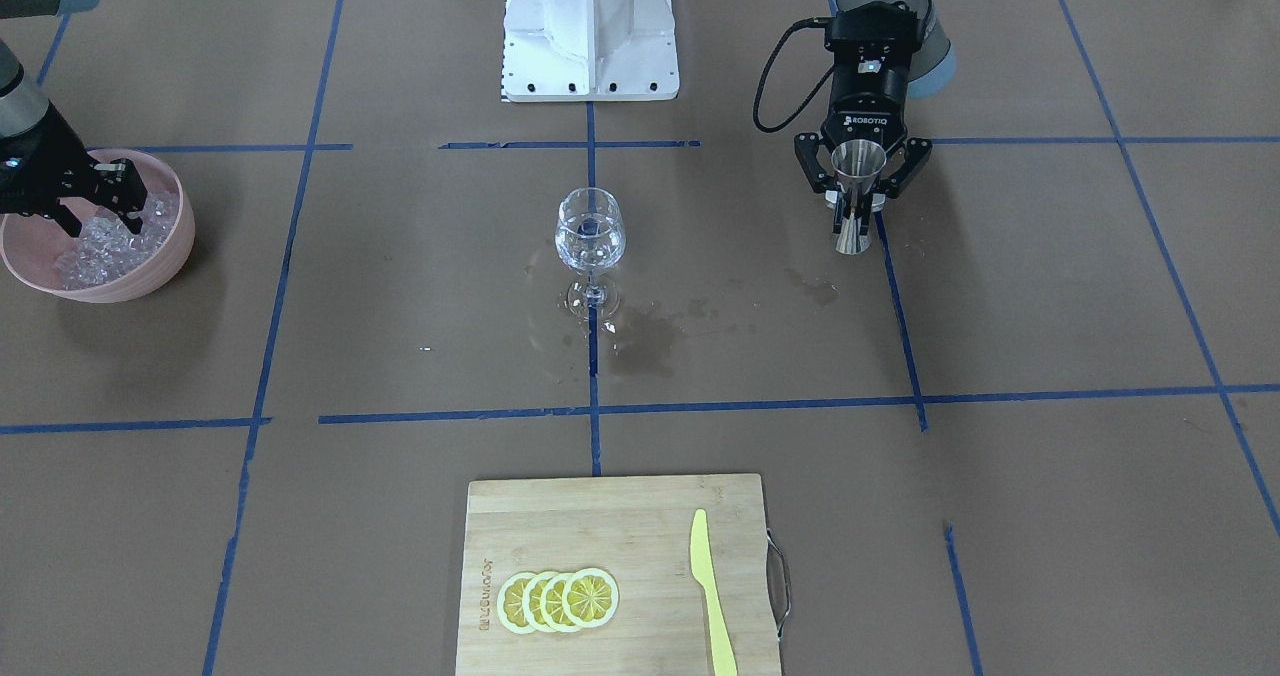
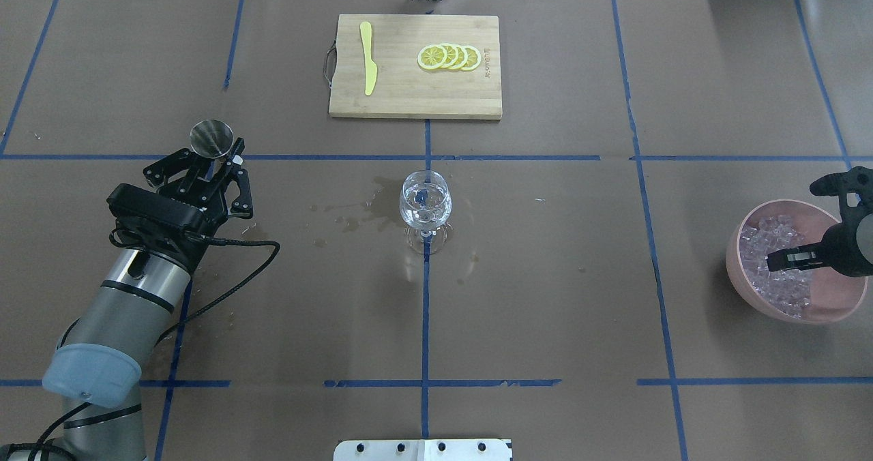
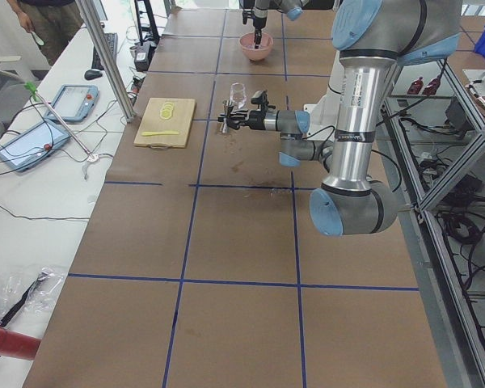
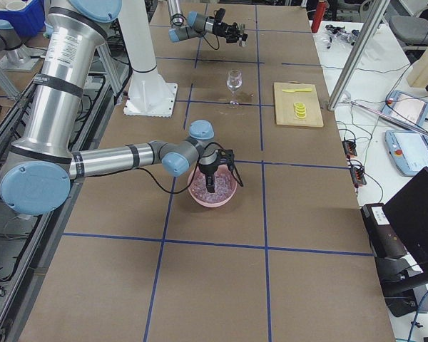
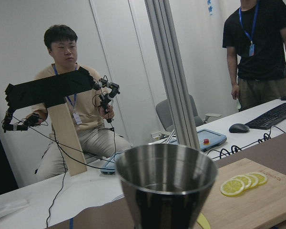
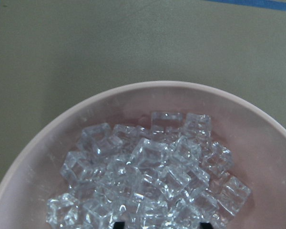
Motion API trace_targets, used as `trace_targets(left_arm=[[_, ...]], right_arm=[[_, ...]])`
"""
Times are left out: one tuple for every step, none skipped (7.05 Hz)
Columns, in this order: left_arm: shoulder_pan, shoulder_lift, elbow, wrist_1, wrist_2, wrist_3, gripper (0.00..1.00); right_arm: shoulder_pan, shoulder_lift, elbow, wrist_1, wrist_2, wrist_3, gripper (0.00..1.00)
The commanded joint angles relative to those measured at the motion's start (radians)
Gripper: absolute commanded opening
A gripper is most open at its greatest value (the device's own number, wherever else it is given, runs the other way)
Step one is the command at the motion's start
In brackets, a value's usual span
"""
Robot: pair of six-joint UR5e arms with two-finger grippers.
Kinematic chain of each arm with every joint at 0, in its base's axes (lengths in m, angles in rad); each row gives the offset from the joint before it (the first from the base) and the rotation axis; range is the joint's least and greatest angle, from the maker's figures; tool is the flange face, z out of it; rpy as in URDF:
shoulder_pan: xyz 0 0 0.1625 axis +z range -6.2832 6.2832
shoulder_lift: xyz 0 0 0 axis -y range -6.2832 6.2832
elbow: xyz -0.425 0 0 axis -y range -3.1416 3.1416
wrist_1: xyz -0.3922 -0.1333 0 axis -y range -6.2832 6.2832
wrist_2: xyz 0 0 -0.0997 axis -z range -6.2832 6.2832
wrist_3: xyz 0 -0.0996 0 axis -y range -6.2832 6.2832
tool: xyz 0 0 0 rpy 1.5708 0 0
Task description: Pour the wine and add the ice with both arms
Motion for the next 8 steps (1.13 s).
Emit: trace_targets(left_arm=[[-0.001,0.028,0.0,-0.007,-0.002,-0.008,0.0],[-0.001,0.032,-0.001,-0.006,-0.002,-0.032,0.0],[-0.001,0.036,0.0,-0.006,-0.004,-0.035,0.0],[-0.001,0.049,0.0,-0.008,-0.004,-0.037,0.0],[-0.001,0.063,0.0,-0.008,-0.004,-0.064,0.0],[-0.001,0.107,0.0,-0.006,-0.042,-0.165,0.0],[-0.001,0.143,0.0,-0.006,-0.056,-0.214,0.0],[-0.001,0.187,0.002,-0.004,-0.058,-0.254,0.0]], right_arm=[[0.0,0.001,0.004,-0.005,0.012,-0.009,0.11],[0.003,-0.001,0.01,-0.005,0.014,-0.009,0.02],[0.006,-0.001,0.019,-0.007,0.024,-0.01,0.0],[0.018,-0.007,0.057,-0.012,0.076,-0.01,0.0],[0.076,-0.007,0.088,-0.033,0.145,-0.01,0.0],[0.116,-0.01,0.131,-0.054,0.177,-0.009,0.0],[0.148,-0.004,0.178,-0.117,0.202,-0.009,0.0],[0.191,0.021,0.224,-0.195,0.26,-0.009,0.0]])
